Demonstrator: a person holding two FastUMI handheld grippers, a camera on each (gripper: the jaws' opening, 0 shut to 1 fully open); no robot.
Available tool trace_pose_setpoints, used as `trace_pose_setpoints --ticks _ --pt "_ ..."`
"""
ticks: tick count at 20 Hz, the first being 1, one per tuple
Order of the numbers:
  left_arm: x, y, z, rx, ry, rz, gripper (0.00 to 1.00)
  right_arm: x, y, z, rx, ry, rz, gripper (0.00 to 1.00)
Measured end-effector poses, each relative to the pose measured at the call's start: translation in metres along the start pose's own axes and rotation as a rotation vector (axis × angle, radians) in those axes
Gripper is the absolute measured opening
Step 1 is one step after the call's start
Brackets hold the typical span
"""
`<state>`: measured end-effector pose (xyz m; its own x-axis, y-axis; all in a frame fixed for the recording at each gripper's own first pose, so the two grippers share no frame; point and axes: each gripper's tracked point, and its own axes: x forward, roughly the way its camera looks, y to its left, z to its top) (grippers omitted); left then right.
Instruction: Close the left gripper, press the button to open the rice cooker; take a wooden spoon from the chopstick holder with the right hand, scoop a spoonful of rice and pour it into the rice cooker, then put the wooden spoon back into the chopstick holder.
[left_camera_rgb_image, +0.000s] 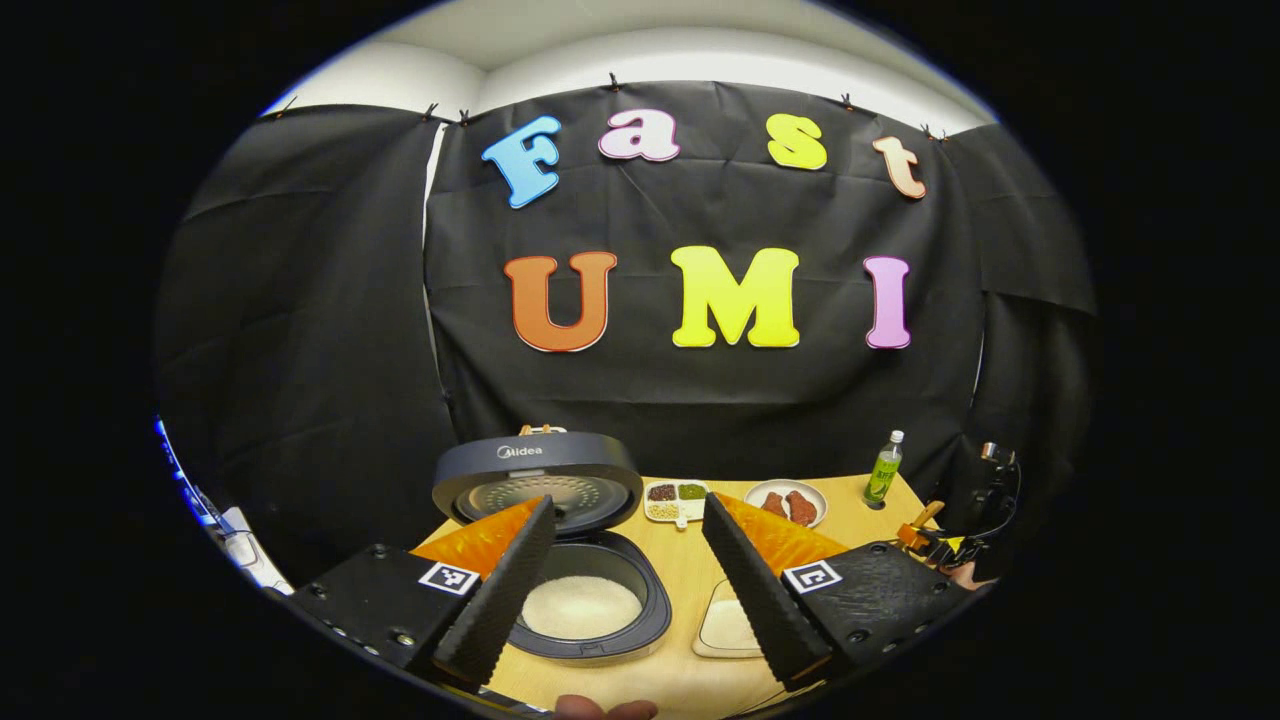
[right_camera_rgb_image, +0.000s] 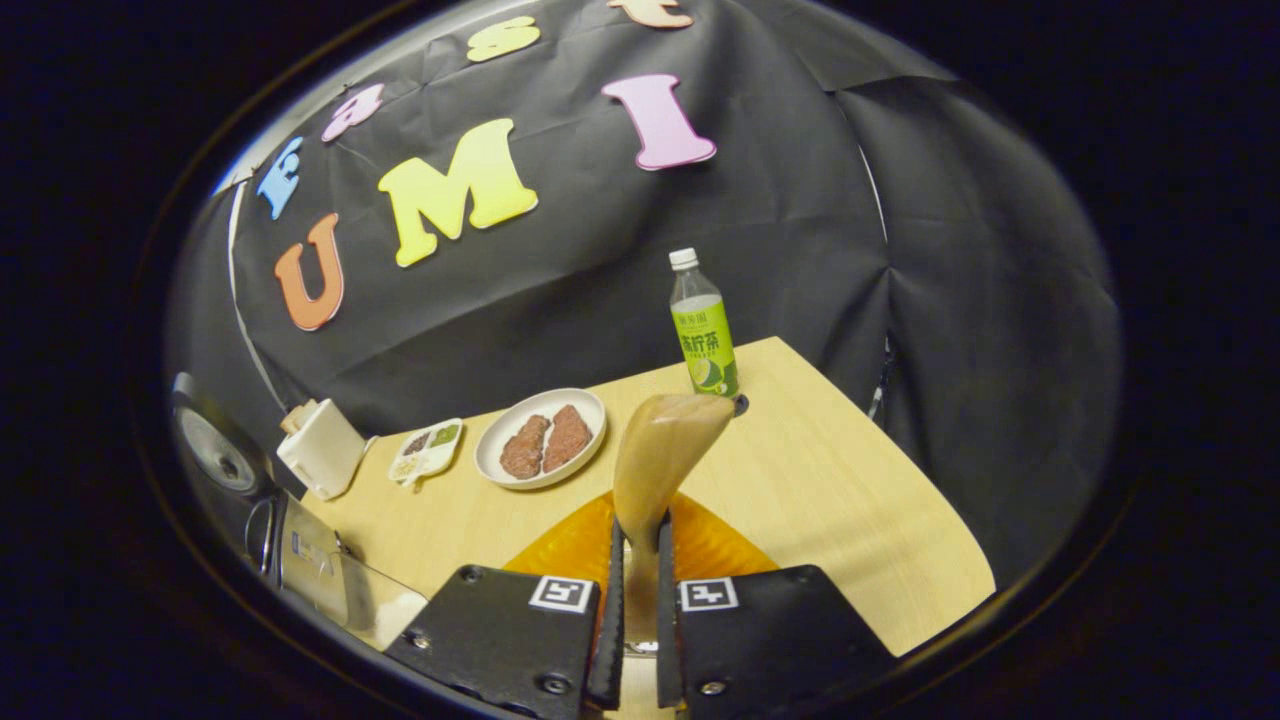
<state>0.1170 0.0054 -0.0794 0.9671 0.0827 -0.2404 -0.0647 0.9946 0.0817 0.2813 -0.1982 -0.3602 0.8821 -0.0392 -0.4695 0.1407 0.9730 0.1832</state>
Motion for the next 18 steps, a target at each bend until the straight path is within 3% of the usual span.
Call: trace_pose_setpoints --ticks 1,3,6,9,10,18 --pt "0.0 0.003 0.002 -0.012 -0.006 0.009 0.95 -0.002 -0.001 0.005 -0.012 -0.011 -0.002 0.19" --pt "-0.001 0.009 0.004 -0.031 -0.014 0.024 0.95 -0.008 -0.001 0.016 -0.023 -0.027 0.001 0.3" --pt "-0.004 0.021 0.012 -0.027 -0.041 0.042 0.95 -0.02 -0.015 0.041 -0.048 -0.08 -0.051 0.75" --pt "-0.006 0.03 0.028 -0.025 -0.079 0.054 0.95 -0.047 -0.017 0.073 -0.053 -0.152 -0.073 0.84" --pt "-0.005 0.036 0.034 -0.022 -0.093 0.07 0.95 -0.056 -0.014 0.083 -0.064 -0.174 -0.071 0.97" --pt "0.009 0.073 0.081 -0.1 -0.128 0.134 0.95 -0.17 0.053 0.164 -0.108 -0.374 0.0 0.99"
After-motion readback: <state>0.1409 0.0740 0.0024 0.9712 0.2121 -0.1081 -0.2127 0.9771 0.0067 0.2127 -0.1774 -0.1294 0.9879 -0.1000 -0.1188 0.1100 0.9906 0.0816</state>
